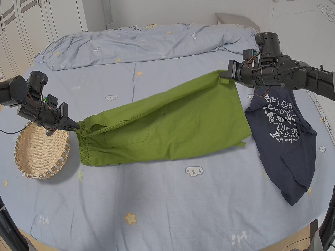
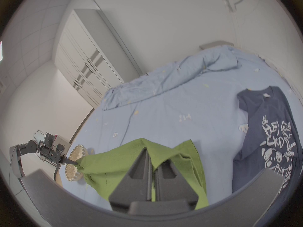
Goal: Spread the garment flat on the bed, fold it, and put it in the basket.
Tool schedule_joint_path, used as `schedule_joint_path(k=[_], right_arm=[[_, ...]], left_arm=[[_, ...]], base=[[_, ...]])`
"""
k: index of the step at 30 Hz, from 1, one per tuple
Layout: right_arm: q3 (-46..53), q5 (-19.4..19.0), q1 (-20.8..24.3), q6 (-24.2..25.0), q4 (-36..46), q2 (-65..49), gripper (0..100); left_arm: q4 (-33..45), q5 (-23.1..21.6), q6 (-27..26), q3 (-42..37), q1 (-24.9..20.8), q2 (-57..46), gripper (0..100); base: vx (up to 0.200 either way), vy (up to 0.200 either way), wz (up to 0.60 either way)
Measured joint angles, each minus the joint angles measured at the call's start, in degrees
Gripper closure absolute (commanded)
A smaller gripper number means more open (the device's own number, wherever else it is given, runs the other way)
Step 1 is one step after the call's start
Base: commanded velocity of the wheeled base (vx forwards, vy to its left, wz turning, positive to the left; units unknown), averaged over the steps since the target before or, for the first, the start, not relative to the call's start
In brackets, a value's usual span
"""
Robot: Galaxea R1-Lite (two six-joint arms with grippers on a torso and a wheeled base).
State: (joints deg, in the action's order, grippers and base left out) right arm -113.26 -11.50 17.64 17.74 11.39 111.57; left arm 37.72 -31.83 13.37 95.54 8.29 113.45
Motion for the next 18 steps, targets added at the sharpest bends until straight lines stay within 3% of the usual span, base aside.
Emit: schedule_joint_path(k=[18], right_arm=[[27.32, 0.20, 0.05, -2.24, -21.64, -6.14, 100]], left_arm=[[-0.44, 0.35, -2.24, -1.00, 0.33, 0.50, 100]], base=[[0.000, 0.000, 0.00]])
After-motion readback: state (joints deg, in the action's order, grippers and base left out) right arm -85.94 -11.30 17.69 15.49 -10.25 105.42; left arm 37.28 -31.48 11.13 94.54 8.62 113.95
